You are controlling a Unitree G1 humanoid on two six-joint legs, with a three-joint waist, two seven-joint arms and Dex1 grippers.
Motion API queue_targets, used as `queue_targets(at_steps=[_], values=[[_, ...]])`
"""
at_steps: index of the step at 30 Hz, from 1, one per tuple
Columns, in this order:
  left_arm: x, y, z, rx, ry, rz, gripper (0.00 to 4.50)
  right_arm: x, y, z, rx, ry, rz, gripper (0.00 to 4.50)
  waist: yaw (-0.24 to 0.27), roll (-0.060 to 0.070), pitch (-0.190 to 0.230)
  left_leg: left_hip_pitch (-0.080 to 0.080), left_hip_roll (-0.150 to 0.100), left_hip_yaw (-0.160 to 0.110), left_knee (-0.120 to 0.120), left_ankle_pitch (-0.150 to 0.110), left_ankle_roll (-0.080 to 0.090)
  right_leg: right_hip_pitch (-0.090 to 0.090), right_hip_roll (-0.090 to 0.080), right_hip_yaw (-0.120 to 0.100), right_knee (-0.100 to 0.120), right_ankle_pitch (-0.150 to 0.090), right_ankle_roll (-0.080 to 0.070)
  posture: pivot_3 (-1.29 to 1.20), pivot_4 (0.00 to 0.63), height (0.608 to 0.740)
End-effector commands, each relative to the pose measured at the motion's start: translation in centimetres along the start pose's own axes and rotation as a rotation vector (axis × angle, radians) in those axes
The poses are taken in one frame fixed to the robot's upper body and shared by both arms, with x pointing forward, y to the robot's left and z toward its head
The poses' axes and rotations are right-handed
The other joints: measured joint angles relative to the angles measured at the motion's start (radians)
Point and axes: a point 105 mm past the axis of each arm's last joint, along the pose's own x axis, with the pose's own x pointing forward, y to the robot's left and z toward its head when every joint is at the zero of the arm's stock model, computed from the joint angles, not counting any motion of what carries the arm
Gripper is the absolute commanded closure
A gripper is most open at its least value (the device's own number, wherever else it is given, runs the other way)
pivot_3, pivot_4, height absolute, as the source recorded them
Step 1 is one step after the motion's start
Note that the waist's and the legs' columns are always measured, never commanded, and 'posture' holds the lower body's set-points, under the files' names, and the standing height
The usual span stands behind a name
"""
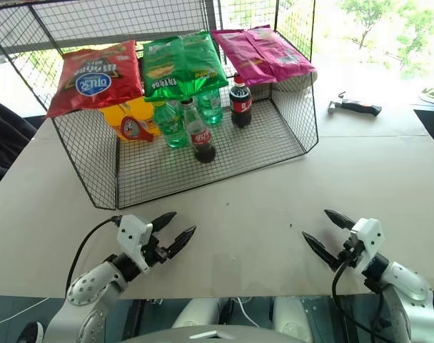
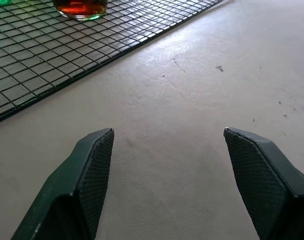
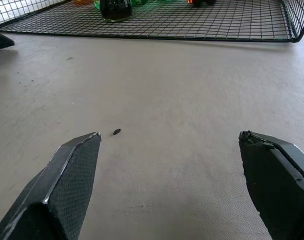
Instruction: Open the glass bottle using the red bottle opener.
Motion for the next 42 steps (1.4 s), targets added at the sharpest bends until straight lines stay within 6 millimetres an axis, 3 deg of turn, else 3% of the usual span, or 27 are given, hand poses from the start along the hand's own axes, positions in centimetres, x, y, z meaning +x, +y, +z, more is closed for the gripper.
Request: queue_targets(at_steps=[1, 8, 13, 16, 22, 28, 35, 42], values=[[0.0, 1.3, 1.4, -0.017, -0.072, 0.051, 0.85, 1.0, 1.0, 2.4, -0.066, -0.080, 0.069, 0.05, 0.000, 0.000, 0.000, 0.000, 0.000, 0.000, 0.000, 0.000, 0.000, 0.000, 0.000, 0.000, 0.000, 0.000, 0.000, 0.00, 0.150, 0.740], [1.4, 3.7, 4.8, 0.060, -0.208, 0.146, 0.85, 4.2, 3.6, 8.1, -0.079, -0.257, 0.242, 0.05, 0.000, 0.000, 0.000, 0.000, 0.000, 0.000, 0.002, 0.002, -0.004, 0.000, 0.001, -0.001, 0.002, 0.000, 0.000, 0.00, 0.150, 0.740], [2.4, 5.9, 9.0, 0.134, -0.363, 0.279, 0.85, 6.0, 5.1, 12.1, -0.079, -0.369, 0.328, 0.05, 0.001, -0.003, 0.000, -0.002, -0.001, -0.001, 0.004, 0.003, -0.004, 0.000, 0.000, -0.002, 0.002, 0.000, 0.000, 0.00, 0.150, 0.740], [1.9, 7.4, 11.5, 0.197, -0.449, 0.391, 0.85, 6.6, 5.3, 13.5, -0.088, -0.397, 0.342, 0.05, 0.000, -0.003, 0.000, -0.004, -0.001, -0.001, 0.005, 0.003, -0.005, -0.003, 0.001, -0.002, 0.002, 0.000, 0.000, 0.00, 0.150, 0.740], [0.3, 9.5, 13.8, 0.264, -0.539, 0.550, 0.85, 6.7, 5.0, 14.3, -0.092, -0.404, 0.339, 0.05, 0.000, -0.005, -0.001, -0.008, -0.001, -0.001, 0.006, 0.003, -0.004, -0.006, 0.001, -0.002, 0.002, 0.000, 0.000, 0.00, 0.150, 0.740], [-0.1, 11.0, 14.1, 0.273, -0.535, 0.600, 0.85, 6.8, 5.0, 14.0, -0.096, -0.395, 0.336, 0.05, 0.001, -0.006, -0.002, -0.012, -0.002, -0.001, 0.010, 0.003, -0.004, -0.009, 0.001, -0.002, 0.006, 0.001, 0.000, 0.00, 0.150, 0.740], [1.3, 12.3, 14.1, 0.270, -0.503, 0.574, 0.85, 6.8, 4.9, 13.9, -0.099, -0.393, 0.330, 0.05, 0.000, -0.007, -0.002, -0.012, -0.002, -0.001, 0.011, 0.003, -0.005, -0.011, 0.001, -0.002, 0.011, 0.000, 0.000, 0.00, 0.150, 0.740], [1.8, 12.3, 14.3, 0.261, -0.512, 0.549, 0.85, 6.7, 4.9, 13.7, -0.100, -0.392, 0.316, 0.05, -0.001, -0.008, -0.002, -0.012, -0.002, -0.001, 0.011, 0.004, -0.005, -0.012, 0.001, -0.002, 0.011, 0.000, 0.000, 0.00, 0.150, 0.740]])
